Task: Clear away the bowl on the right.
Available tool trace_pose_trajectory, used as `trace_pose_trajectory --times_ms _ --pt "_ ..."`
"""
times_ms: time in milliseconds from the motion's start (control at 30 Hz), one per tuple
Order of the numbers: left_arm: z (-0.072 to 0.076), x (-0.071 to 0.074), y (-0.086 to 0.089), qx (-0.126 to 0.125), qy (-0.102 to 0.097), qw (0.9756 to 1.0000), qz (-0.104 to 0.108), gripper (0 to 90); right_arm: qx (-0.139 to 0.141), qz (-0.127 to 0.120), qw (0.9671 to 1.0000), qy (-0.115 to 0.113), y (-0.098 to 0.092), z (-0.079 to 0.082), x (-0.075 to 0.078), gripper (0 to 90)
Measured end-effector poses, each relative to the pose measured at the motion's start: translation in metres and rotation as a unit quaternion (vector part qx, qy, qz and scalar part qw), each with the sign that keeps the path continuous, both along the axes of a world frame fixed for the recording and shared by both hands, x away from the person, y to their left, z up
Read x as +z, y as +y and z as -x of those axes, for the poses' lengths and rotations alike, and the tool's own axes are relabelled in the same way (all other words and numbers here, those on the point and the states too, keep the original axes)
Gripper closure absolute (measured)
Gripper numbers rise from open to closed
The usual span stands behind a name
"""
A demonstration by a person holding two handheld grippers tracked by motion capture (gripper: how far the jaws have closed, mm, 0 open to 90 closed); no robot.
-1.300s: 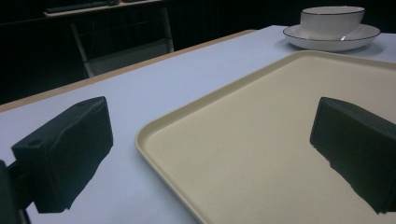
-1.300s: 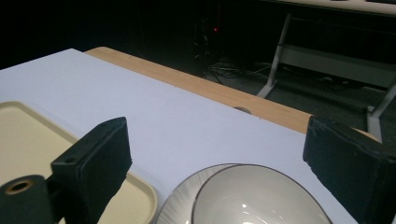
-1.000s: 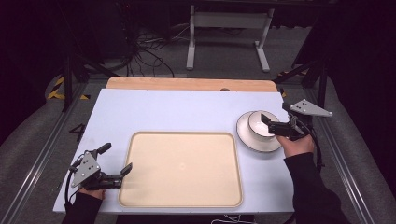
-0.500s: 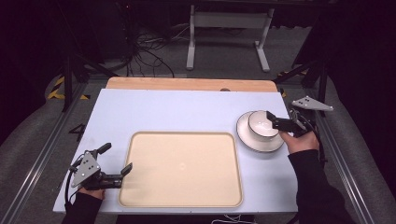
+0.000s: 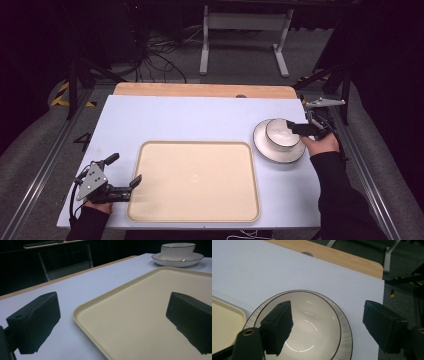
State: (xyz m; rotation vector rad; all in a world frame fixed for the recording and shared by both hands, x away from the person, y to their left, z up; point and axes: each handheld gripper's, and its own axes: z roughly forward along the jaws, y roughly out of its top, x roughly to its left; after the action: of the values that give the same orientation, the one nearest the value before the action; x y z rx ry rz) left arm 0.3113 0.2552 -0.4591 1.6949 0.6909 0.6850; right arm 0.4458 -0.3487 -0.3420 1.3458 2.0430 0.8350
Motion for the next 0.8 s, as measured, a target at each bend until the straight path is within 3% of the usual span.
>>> trace_pose_trajectory --times_ms 133,267,300,467,633,800 --pt "0.000 0.000 0.000 -0.001 0.000 1.0000 0.000 0.2 -0.008 0.004 0.9994 0.032 -0.004 -0.009 0.000 26.1" --pt "0.000 0.000 0.000 0.000 0.000 1.0000 0.000 0.2 -0.011 0.006 0.9988 0.048 -0.007 -0.015 -0.001 30.5" --pt "0.000 0.000 0.000 0.000 0.001 1.0000 -0.001 0.2 -0.007 0.005 0.9978 0.066 -0.008 -0.020 -0.001 34.6" --pt "0.000 0.000 0.000 -0.001 0.000 1.0000 -0.001 0.2 -0.008 0.005 0.9949 0.101 -0.009 -0.031 -0.001 40.2" --pt "0.000 0.000 0.000 -0.001 0.000 1.0000 -0.001 0.2 -0.009 0.004 0.9899 0.141 -0.008 -0.041 -0.005 44.5" --pt "0.000 0.000 0.000 0.000 -0.001 1.0000 -0.001 0.2 -0.003 0.015 0.9873 0.158 -0.007 -0.048 -0.009 47.1"
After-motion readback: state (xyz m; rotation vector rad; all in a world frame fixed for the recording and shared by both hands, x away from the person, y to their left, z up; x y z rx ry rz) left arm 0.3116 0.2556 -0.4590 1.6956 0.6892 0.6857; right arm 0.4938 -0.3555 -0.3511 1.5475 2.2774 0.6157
